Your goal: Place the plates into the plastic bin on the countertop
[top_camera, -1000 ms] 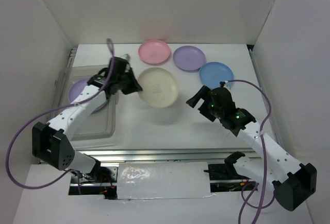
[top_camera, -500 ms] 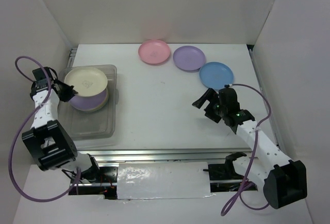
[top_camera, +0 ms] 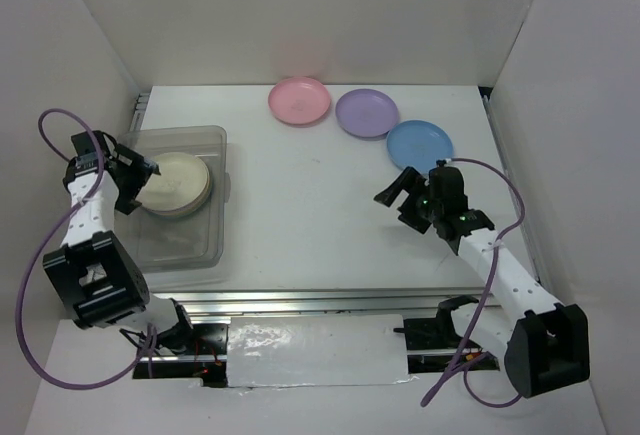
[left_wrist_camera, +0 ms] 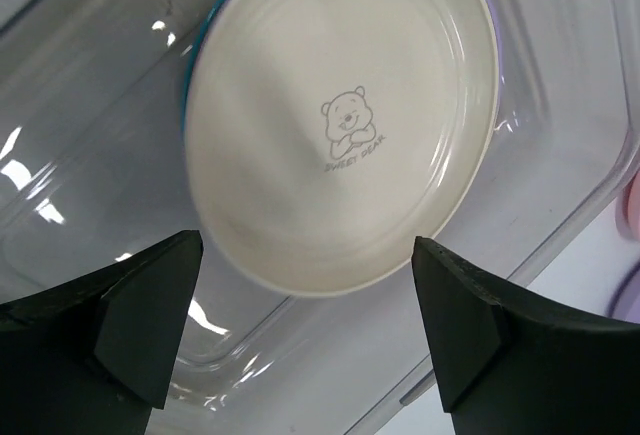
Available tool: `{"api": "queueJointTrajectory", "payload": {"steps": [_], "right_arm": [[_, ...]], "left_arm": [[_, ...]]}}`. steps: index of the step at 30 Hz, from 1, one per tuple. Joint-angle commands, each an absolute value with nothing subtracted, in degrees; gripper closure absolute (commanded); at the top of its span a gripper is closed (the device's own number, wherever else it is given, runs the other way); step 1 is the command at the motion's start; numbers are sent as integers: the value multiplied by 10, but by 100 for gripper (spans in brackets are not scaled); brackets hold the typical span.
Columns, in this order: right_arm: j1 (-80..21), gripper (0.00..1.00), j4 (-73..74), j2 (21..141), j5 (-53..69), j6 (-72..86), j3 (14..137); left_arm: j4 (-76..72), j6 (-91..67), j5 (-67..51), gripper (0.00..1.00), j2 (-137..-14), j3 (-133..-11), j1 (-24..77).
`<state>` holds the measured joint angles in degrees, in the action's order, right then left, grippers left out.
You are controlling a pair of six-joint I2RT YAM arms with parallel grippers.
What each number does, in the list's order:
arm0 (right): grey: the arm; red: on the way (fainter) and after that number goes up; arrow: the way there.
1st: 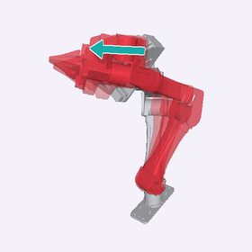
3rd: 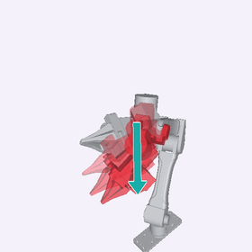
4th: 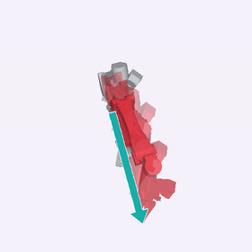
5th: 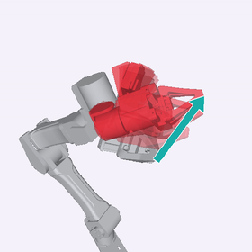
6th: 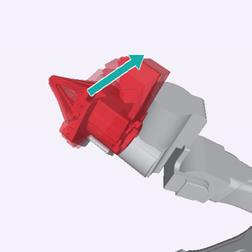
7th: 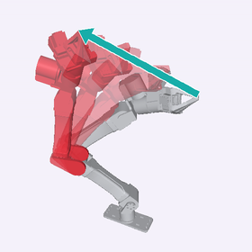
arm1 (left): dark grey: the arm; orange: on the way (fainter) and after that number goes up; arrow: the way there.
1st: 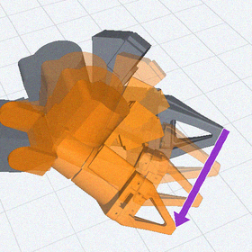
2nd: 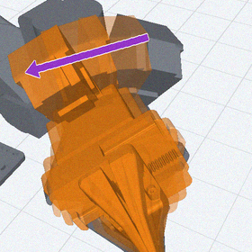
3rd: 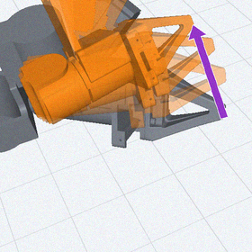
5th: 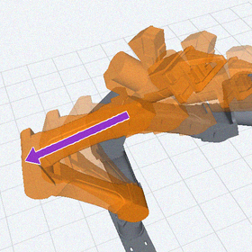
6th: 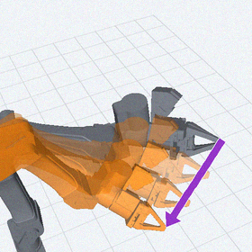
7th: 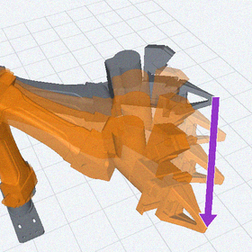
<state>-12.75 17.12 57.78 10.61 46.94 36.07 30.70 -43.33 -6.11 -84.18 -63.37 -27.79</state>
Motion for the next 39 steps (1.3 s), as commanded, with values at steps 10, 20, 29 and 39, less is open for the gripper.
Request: {"api": "queueJointTrajectory", "payload": {"steps": [10,20,29,39], "right_arm": [[63,0,169,725,27,487,462],[126,3,131,973,19,491,592],[119,18,177,1119,22,474,748],[116,100,225,1088,2,478,730]], "left_arm": [[404,-368,64,1,-713,-655,-280],[303,-284,-102,1,-588,-577,-171],[273,-256,-177,1,-544,-538,-103],[287,-275,-148,1,-561,-554,-64]]}}
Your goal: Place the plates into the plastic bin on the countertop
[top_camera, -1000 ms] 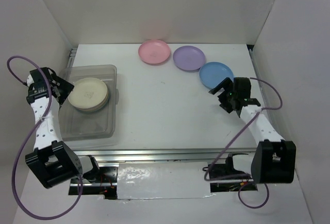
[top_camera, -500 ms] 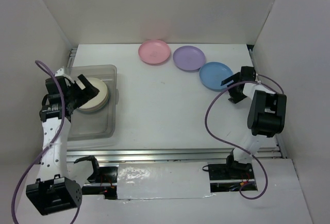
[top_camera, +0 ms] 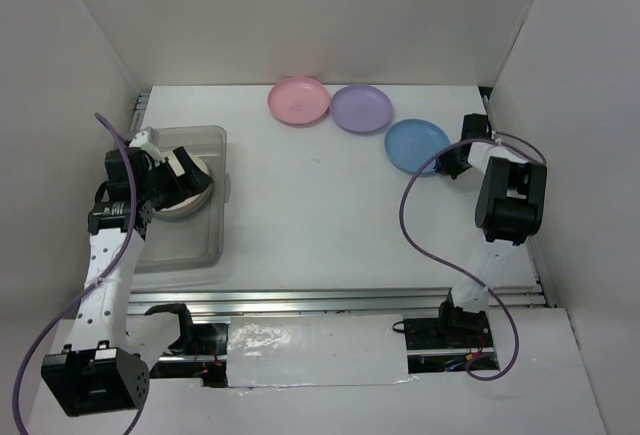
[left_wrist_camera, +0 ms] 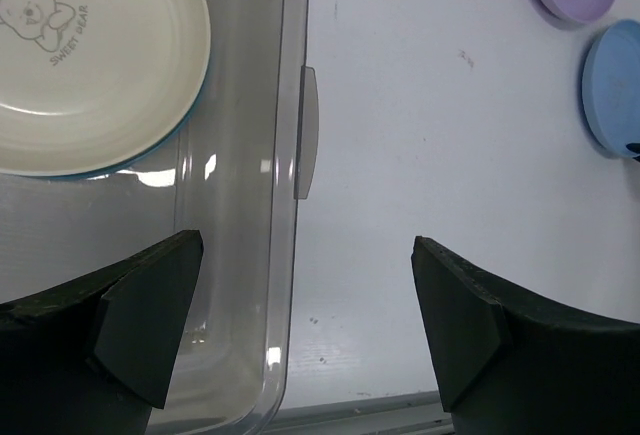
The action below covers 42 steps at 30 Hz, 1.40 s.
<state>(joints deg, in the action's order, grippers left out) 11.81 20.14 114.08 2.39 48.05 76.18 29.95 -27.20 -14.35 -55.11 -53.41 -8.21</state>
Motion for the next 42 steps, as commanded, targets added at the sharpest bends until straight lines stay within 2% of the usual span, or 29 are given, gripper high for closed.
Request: {"api": "queueJointTrajectory", "payload": {"steps": [1,4,7,8,11,13,16,21,24,25,27,29,30,31,32,34,35,36,38,42], "right_arm": [[111,100,215,1032,-14,480,681],[83,100,199,896,-89,470,599],[3,100,239,805,-162,442,584],[-67,100,271,794,-179,437,588],[-167,100,312,759,-209,435,597],[-217,100,286,726,-171,432,582],[-238,100,232,675,-64,436,539],[-255,100,172,609,14,460,496],[-260,100,165,588,45,465,485],[-266,100,166,585,43,466,484],[-272,100,168,580,41,468,483],[-279,100,166,577,43,468,482],[-281,100,164,578,46,468,482],[-284,100,163,584,46,468,483],[-286,98,163,586,46,469,482],[-287,43,164,595,42,474,482],[-280,28,166,595,39,475,481],[-274,0,171,598,35,474,479],[-256,0,183,596,30,472,475],[-201,0,164,579,68,460,431]], "left_arm": [[285,-280,-152,1,-565,-557,-38],[279,-312,-124,1,-595,-583,66],[250,-344,-70,1,-634,-619,196],[242,-352,-62,1,-675,-647,219],[233,-364,-48,1,-761,-706,286],[246,-366,-21,1,-814,-756,326],[278,-365,16,1,-867,-813,344],[292,-372,35,1,-893,-817,345],[292,-377,44,7,-902,-808,343],[293,-378,47,14,-905,-806,342],[294,-381,52,19,-904,-802,342],[290,-378,52,44,-903,-803,342],[290,-378,53,59,-901,-805,342],[289,-377,53,99,-899,-812,342],[299,-378,58,100,-899,-818,342],[315,-382,76,100,-895,-839,340],[329,-386,90,100,-892,-845,337],[355,-391,114,100,-887,-850,315],[373,-411,118,100,-857,-840,271],[352,-440,56,100,-754,-743,41]]}}
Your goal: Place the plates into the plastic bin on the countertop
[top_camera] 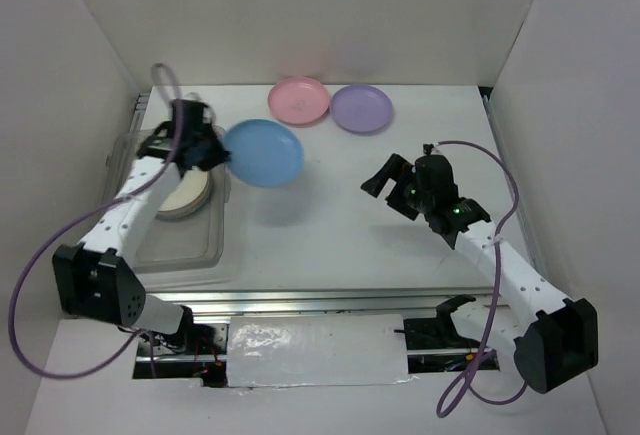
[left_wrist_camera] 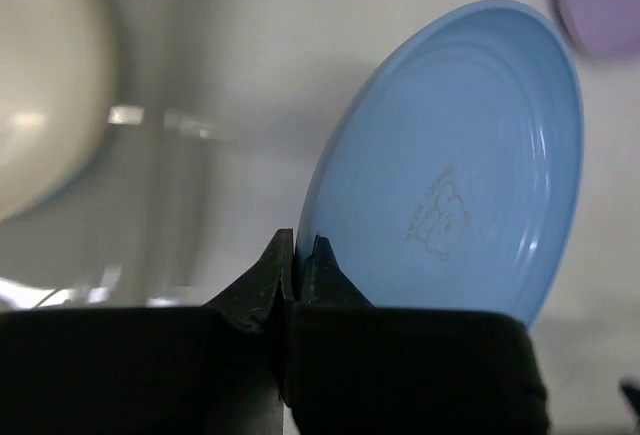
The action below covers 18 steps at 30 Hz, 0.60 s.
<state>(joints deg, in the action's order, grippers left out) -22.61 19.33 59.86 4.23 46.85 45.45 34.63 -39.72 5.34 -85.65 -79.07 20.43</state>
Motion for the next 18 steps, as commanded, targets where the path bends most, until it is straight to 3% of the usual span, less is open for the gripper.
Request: {"api": "queueJointTrajectory", "payload": {"steps": [1,2,8,16,18], "right_arm": [[-198,0,158,580,76,457,425],[-196,0,156,580,83,454,418],[-186,0,119,605,126,447,401],[-187,0,101,621,143,432,396],[-185,0,98,623,146,433,396]], "left_arm": [[346,-445,51,100,-739,-728,2],[342,-447,41,100,-729,-715,-79],[302,-468,-6,100,-718,-648,-245],[298,-433,-33,100,-817,-676,-291],[295,-429,-40,87,-836,-676,-295]]}}
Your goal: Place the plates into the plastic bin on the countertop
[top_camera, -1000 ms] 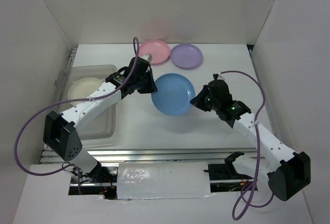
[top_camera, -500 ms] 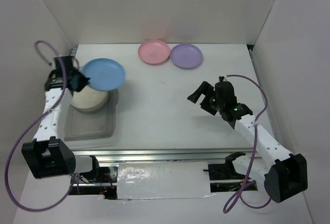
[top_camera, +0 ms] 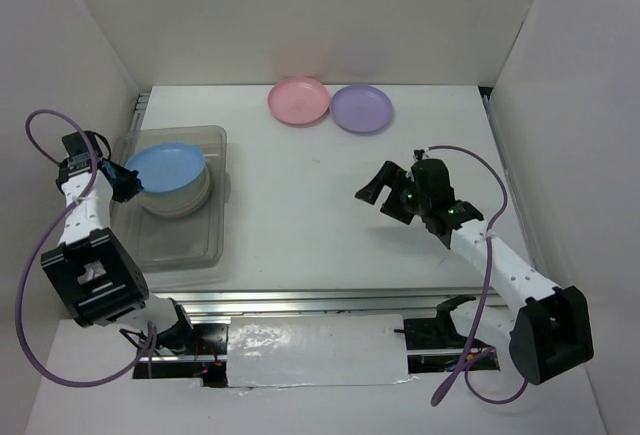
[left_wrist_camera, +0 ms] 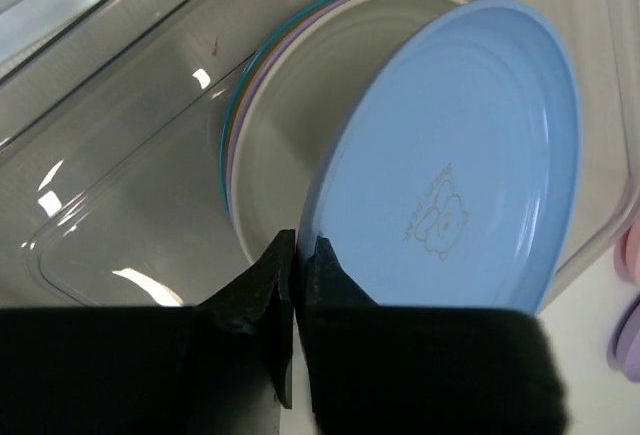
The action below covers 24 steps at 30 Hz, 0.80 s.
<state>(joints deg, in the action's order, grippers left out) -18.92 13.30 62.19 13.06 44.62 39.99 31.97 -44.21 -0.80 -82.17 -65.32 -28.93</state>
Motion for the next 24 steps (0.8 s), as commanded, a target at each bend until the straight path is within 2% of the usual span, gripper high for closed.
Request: {"api": "queueJointTrajectory", "payload": {"steps": [1,2,3,5,6,7,12,16,19,20,24], "right_arm": [[-186,0,97,623,147,432,396],[-186,0,98,623,146,432,396],[-186,0,98,622,143,432,398],[-187,0,100,619,139,431,400],[-188,0,100,620,139,432,400],[-187,0,97,619,139,432,399],[-187,0,92,642,135,433,408],[-159,0,82,675,78,464,424],[-127,0,85,750,-17,503,497],[-117,0,87,811,-28,510,523],[-77,0,91,979,17,533,664]], "left_arm": [[295,-429,-40,82,-837,-675,-296],[295,-430,-40,77,-835,-673,-296],[291,-431,-40,59,-825,-669,-296],[294,-432,-33,41,-808,-670,-287],[301,-433,-8,13,-787,-674,-280],[308,-432,-4,1,-778,-678,-273],[385,-418,100,1,-731,-725,-236],[391,-387,61,1,-675,-692,-231],[365,-317,-18,1,-650,-657,-205],[377,-289,-27,1,-650,-649,-182],[359,-265,-21,1,-615,-597,-128]]}}
